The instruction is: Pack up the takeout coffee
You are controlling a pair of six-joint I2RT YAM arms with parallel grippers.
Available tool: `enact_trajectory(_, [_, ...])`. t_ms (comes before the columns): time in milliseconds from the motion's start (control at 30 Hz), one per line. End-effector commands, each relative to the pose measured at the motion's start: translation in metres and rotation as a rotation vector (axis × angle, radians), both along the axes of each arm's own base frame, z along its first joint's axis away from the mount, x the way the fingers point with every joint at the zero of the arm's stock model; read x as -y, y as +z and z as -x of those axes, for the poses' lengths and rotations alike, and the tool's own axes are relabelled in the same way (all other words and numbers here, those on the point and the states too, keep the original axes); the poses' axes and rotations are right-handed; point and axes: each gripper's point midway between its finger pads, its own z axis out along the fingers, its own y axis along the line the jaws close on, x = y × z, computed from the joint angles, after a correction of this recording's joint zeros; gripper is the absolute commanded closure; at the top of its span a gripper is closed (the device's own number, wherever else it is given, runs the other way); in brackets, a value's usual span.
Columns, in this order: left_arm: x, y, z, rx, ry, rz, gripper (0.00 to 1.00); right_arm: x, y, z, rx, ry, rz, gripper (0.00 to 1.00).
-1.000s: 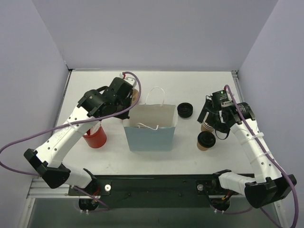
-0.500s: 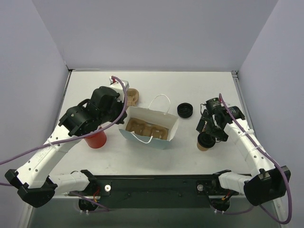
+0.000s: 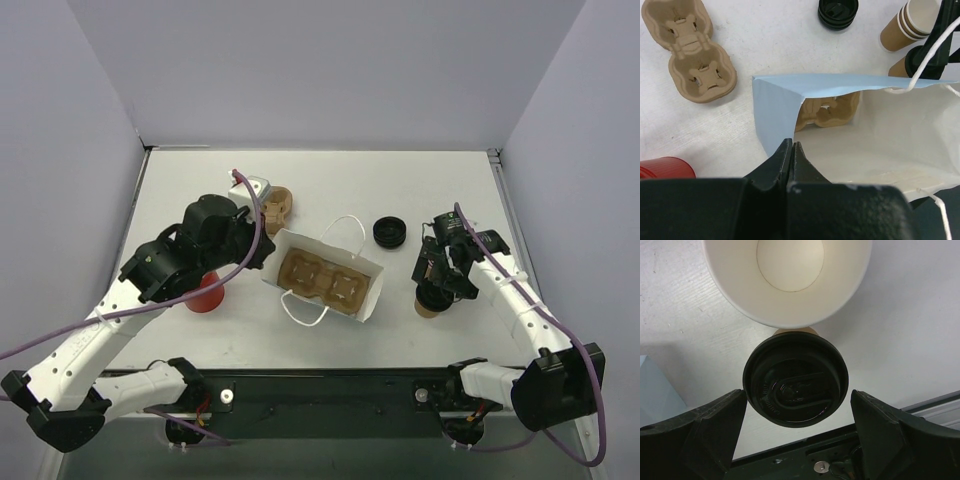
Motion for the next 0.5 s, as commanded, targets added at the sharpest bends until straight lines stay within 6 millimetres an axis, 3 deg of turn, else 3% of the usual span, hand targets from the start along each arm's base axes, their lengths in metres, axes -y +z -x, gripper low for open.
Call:
enact_trajectory(0, [0.007,0.033,-0.001,0.122,-0.04,0.107,1.0,0.002,-0.007,0.002,-0.013,0.036,0.004,0.12])
enact_trajectory(200, [0.007,0.037,0.008,0.178,-0.075,0.161,1.0,0.002,-0.014,0.0,-0.024,0.049,-0.004,0.17])
enact_trajectory(467, [0.004,0.027,0.016,0.175,-0.099,0.165,1.0,0.001,-0.022,0.005,-0.05,0.061,-0.009,0.27])
